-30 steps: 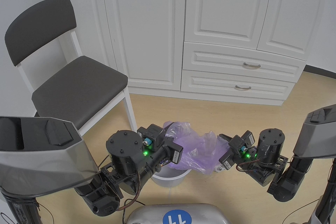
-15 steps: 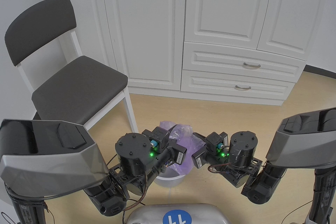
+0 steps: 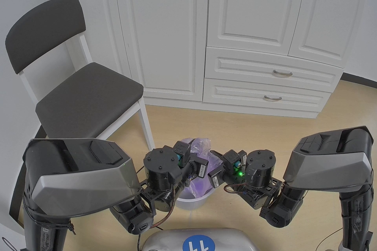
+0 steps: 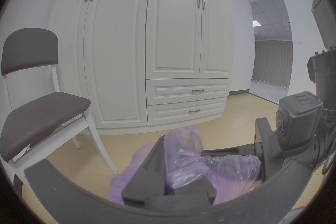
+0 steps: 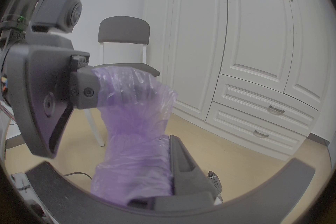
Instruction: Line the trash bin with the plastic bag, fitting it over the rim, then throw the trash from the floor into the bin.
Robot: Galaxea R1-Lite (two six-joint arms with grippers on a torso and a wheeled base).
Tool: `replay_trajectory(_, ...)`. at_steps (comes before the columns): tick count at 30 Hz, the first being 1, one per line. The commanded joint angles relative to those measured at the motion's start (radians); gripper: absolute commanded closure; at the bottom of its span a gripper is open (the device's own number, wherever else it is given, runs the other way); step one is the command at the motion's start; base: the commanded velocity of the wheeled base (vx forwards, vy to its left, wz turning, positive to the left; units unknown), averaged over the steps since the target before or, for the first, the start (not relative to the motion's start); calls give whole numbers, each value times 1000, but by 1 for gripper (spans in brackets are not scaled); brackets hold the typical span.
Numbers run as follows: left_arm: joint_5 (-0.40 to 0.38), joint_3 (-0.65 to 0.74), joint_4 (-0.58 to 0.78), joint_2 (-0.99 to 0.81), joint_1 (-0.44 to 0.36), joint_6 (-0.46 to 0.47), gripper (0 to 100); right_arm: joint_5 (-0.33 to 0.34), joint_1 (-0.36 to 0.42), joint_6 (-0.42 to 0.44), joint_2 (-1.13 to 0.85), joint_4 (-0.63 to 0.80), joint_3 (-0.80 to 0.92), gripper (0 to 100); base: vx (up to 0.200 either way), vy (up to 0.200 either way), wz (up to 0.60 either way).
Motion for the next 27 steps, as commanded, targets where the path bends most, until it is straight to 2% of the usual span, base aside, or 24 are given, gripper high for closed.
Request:
replay_trajectory(1,3,-22,1,35,21,2,100,1,-8,25,47,-18,-41,100,0,0,0)
replay_trajectory(27,5,-65,59,89,87,2,100,4,-29,119,165,-18,-163,100,0,0,0)
